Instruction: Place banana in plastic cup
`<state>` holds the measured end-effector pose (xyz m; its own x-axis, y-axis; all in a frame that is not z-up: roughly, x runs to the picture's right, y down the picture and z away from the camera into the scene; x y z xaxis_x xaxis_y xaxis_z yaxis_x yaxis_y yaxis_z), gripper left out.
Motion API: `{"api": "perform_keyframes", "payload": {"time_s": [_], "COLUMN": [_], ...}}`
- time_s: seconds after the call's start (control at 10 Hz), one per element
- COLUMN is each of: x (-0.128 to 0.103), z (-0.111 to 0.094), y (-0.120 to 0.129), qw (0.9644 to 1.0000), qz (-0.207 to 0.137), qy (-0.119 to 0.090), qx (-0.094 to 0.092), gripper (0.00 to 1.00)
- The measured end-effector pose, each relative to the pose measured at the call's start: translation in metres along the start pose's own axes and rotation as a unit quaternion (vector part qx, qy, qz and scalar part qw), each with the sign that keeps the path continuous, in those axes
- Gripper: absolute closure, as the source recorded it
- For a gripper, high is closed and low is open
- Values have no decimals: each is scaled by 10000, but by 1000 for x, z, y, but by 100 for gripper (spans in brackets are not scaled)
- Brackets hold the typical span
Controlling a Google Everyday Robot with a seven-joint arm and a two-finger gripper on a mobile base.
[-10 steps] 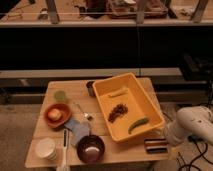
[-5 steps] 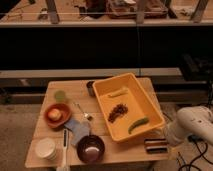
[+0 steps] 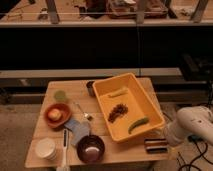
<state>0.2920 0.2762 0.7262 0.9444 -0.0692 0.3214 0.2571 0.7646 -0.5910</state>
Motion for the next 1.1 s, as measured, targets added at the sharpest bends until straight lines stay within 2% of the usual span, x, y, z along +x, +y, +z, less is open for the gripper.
{"api": "perform_keyframes", "payload": {"time_s": [0.8, 0.9, 1.1], "x": [2, 37, 35], "z": [-3, -72, -101], "y": [3, 42, 29], "qw": [10000, 9981, 9974], "qz": [63, 531, 498], "qy": [-5, 325, 484], "qx": [-26, 19, 202], "gripper": [20, 20, 20]}}
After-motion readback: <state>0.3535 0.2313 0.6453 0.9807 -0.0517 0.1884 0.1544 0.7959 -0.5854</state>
